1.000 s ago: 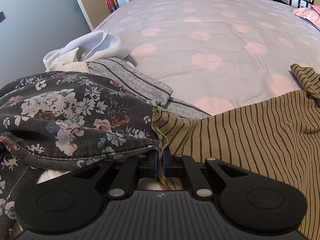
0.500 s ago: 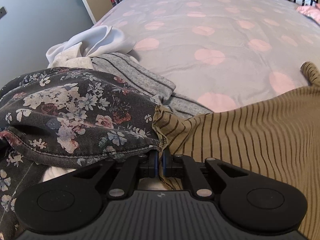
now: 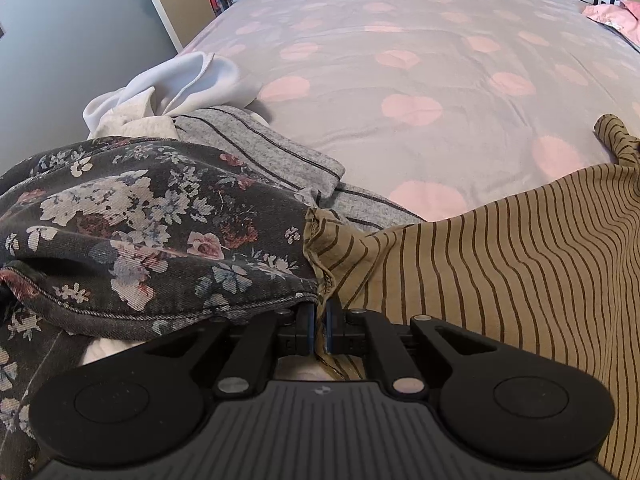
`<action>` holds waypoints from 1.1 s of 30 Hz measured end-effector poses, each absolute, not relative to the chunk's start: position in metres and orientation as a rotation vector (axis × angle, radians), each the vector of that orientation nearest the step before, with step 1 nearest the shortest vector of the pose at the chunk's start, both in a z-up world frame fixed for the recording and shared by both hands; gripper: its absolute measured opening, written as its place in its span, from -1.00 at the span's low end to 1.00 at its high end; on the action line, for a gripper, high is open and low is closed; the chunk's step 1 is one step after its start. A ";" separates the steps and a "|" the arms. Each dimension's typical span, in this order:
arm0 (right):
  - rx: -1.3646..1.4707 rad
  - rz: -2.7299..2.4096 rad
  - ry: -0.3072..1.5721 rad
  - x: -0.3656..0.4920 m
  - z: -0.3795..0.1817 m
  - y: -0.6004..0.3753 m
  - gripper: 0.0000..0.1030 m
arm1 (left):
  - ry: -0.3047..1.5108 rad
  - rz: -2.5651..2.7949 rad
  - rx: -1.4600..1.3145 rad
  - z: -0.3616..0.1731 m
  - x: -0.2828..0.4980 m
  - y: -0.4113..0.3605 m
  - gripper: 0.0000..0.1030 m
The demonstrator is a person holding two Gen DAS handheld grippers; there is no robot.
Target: Fold clothes
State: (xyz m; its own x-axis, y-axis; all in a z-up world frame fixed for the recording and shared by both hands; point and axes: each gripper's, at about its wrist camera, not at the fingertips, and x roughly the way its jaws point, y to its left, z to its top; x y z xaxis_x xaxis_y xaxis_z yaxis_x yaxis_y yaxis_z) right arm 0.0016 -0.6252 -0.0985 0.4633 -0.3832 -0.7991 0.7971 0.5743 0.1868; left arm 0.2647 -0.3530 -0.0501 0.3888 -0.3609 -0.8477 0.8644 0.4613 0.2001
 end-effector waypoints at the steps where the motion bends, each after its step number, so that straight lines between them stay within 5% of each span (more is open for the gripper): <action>1: 0.602 -0.785 0.787 0.008 -0.100 -0.626 -0.35 | 0.830 -0.872 0.715 -0.050 0.265 -0.353 -0.93; 5: 0.584 -0.813 0.822 0.031 -0.112 -0.634 -0.39 | 0.827 -0.877 0.721 -0.051 0.266 -0.352 -0.93; 7: 0.566 -0.834 0.865 0.042 -0.120 -0.638 -0.90 | 0.821 -0.877 0.729 -0.052 0.265 -0.352 -0.94; 14: 0.631 -0.915 0.732 0.047 -0.121 -0.653 -0.95 | 0.829 -0.863 0.722 -0.052 0.266 -0.353 -0.94; 18: 0.660 -0.908 0.774 0.050 -0.124 -0.657 -0.80 | 0.841 -0.859 0.707 -0.051 0.268 -0.353 -0.94; 21: 0.647 -0.901 0.749 0.040 -0.113 -0.650 -0.38 | 0.854 -0.880 0.663 -0.048 0.271 -0.350 -0.95; 33: 0.622 -0.786 0.703 -0.081 -0.051 -0.540 -0.28 | 0.815 -0.968 0.625 -0.006 0.239 -0.357 -0.95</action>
